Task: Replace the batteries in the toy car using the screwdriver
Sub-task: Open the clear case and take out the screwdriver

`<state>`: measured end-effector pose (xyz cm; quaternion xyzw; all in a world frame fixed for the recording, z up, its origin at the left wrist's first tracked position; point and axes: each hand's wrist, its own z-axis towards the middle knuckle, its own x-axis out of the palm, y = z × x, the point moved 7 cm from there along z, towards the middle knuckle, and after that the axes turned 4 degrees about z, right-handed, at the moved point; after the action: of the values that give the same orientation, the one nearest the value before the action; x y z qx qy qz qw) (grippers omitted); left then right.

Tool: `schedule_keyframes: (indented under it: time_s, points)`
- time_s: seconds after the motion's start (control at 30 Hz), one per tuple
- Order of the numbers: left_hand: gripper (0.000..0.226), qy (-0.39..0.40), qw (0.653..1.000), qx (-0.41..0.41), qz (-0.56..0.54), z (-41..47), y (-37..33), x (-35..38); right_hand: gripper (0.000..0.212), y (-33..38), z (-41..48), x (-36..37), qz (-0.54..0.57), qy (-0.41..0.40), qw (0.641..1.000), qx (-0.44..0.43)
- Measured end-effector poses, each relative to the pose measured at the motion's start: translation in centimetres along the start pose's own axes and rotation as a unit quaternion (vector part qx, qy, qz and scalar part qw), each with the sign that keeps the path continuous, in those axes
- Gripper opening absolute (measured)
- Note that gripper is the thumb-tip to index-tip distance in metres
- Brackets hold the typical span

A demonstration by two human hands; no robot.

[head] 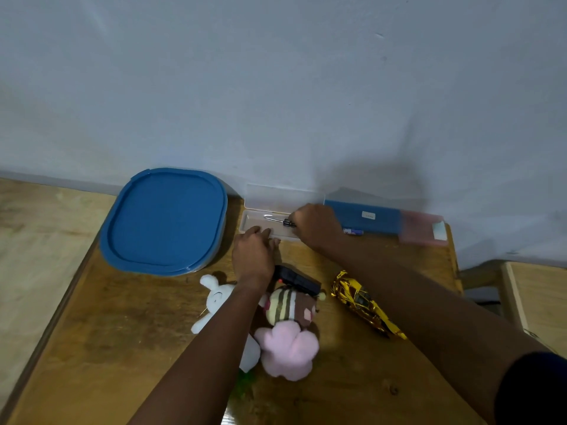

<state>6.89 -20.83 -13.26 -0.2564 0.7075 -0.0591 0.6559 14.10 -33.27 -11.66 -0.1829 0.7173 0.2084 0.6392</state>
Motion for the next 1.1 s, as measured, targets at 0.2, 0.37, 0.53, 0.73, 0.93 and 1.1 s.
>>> schedule_keyframes:
  time_s: [0.2,0.37,0.53,0.73,0.93,1.1]
  points:
    - [0.041,0.047,0.999,0.025,0.002,-0.5,0.2,0.4,0.026,0.6,0.0,0.6,-0.038,0.05,0.998,0.021]
    - [0.045,0.027,0.999,0.029,-0.007,-1.2,0.3,-1.4,0.03,-0.5,-2.0,-1.4,0.132,-0.039,0.982,0.133]
    - [0.047,-0.026,0.992,0.051,-0.112,-4.8,-2.2,-3.2,0.033,-2.1,-10.2,-3.5,0.241,-0.128,0.936,0.224]
    - [0.037,0.102,0.969,0.122,-0.188,-13.4,-9.0,0.1,0.024,-6.6,-22.2,-0.6,0.283,-0.124,0.856,0.415]
    - [0.046,0.208,0.959,-0.033,-0.191,-17.7,-11.2,5.4,0.022,-7.5,-26.4,1.1,0.286,-0.101,0.841,0.448]
    - [0.077,0.18,0.917,-0.183,-0.305,-18.0,-11.2,7.8,0.026,-6.2,-29.4,2.7,0.436,-0.111,0.773,0.448]
